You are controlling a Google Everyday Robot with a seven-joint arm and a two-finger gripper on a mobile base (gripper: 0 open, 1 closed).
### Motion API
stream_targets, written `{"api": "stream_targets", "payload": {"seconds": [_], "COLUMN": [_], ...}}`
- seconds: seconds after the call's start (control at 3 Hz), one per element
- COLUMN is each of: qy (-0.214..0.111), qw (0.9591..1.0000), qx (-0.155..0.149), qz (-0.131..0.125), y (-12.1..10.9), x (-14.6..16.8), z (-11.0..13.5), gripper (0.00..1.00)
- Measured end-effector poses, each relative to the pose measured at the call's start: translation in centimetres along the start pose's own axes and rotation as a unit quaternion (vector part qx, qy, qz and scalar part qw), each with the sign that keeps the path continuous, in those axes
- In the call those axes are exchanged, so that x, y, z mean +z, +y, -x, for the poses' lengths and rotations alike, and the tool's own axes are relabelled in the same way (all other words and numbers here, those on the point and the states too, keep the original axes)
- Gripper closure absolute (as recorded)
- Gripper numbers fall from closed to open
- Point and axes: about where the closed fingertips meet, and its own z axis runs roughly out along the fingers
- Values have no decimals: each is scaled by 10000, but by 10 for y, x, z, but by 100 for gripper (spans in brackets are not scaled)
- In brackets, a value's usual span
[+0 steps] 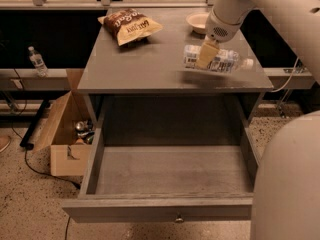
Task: Pick blue plastic bottle from top drawer and place on counter
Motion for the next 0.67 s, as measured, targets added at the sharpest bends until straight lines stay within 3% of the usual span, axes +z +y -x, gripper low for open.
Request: {"api": "stream_targets", "payload": {"seconds": [0.33, 0.67], "qy": [67, 22], "qw": [9992, 9939], "qx": [297, 876], "qz": [-241, -665], "y": [-7, -24], "x": [4, 0], "z": [3, 3], "gripper": [100, 100]}}
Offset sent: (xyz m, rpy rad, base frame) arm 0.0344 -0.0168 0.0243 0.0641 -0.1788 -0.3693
